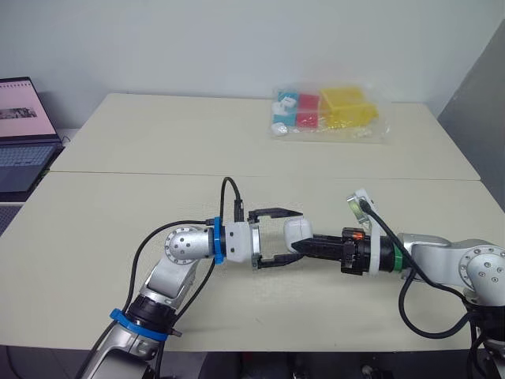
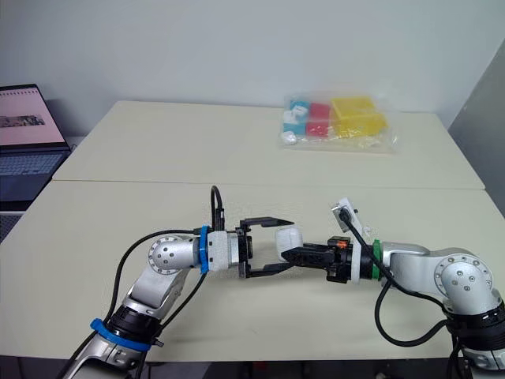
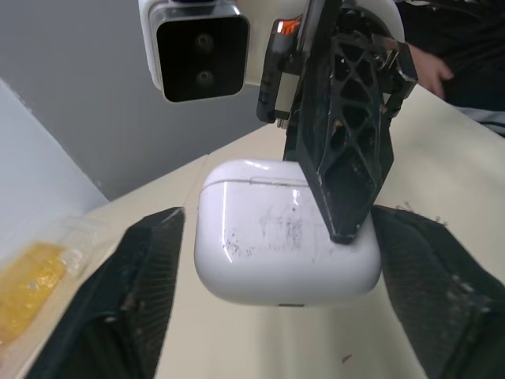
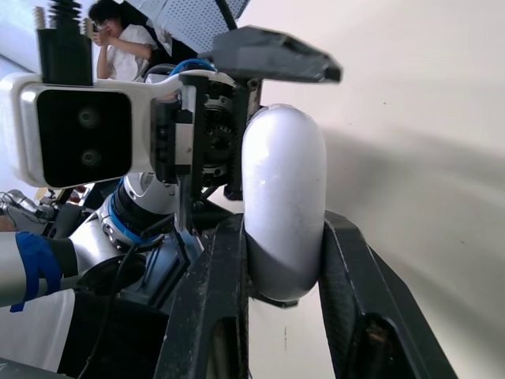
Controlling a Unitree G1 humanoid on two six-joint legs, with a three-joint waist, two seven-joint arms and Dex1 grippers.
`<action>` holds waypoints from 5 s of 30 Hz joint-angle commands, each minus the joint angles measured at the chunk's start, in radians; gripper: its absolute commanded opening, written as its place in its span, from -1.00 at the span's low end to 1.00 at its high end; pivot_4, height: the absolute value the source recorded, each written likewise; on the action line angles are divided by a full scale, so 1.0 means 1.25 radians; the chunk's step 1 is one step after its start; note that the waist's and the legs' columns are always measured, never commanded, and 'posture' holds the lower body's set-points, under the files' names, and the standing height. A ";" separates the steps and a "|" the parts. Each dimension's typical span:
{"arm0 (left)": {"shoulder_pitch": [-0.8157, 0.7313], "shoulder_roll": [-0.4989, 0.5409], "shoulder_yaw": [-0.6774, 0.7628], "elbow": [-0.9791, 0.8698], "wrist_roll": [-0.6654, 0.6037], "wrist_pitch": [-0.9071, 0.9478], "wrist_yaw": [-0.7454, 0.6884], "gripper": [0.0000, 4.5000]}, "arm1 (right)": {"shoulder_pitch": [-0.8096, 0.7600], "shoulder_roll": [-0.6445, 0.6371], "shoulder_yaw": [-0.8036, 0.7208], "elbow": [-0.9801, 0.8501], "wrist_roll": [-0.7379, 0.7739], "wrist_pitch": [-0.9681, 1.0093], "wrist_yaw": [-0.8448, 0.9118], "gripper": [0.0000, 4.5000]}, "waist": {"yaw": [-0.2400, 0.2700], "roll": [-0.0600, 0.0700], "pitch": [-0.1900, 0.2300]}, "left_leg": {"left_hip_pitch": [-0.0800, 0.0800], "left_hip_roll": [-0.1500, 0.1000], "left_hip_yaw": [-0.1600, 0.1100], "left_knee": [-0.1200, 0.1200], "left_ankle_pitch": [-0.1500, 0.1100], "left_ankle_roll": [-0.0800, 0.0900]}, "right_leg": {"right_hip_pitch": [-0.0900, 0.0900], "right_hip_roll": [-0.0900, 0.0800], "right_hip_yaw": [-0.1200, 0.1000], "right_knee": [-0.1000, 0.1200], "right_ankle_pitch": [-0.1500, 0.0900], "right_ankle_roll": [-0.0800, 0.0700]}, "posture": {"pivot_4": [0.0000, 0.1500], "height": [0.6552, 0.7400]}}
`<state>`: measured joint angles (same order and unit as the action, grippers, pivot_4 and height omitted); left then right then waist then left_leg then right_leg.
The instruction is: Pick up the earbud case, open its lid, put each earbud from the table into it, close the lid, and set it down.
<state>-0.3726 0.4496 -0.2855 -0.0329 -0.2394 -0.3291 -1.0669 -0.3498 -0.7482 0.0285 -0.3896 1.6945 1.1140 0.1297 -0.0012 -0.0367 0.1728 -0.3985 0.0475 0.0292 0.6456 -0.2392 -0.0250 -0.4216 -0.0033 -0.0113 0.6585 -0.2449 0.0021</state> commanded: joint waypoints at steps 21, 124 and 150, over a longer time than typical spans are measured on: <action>-0.161 0.026 -0.077 -0.228 -0.030 0.803 0.113 1.00 | -0.249 -0.346 0.336 -0.108 -0.978 -0.286 0.651 -0.66 | -0.001 0.002 0.002 | -0.001 0.000 0.000 0.000 0.000 0.000 | -0.003 0.000 0.000 -0.001 -0.001 -0.001 | 1.00 1.00; -0.055 -0.102 -0.026 -0.062 -0.032 0.351 0.001 -0.65 | -0.122 -0.171 0.039 -0.113 -1.127 -0.455 0.701 0.88 | 0.000 0.002 0.001 | 0.003 -0.001 0.000 0.003 0.000 0.000 | 0.001 0.000 0.001 0.004 0.001 -0.001 | 1.00 1.00; -0.038 -0.107 0.007 -0.045 -0.035 0.364 0.055 -0.65 | -0.015 -0.239 -0.218 -0.159 -0.899 -0.236 0.711 0.88 | 0.001 0.002 0.001 | 0.002 -0.001 0.000 0.003 0.000 0.000 | 0.001 0.000 0.001 0.003 0.001 -0.001 | 1.00 1.00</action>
<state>-0.4253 0.3226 -0.3020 -0.0636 -0.2662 0.1268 -1.0170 -0.3824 -1.0273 -0.1408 -0.5847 0.5377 0.7803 1.0369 0.0005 -0.0341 0.1747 -0.3963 0.0463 0.0293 0.6490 -0.2388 -0.0249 -0.4204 -0.0032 -0.0104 0.6625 -0.2441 0.0005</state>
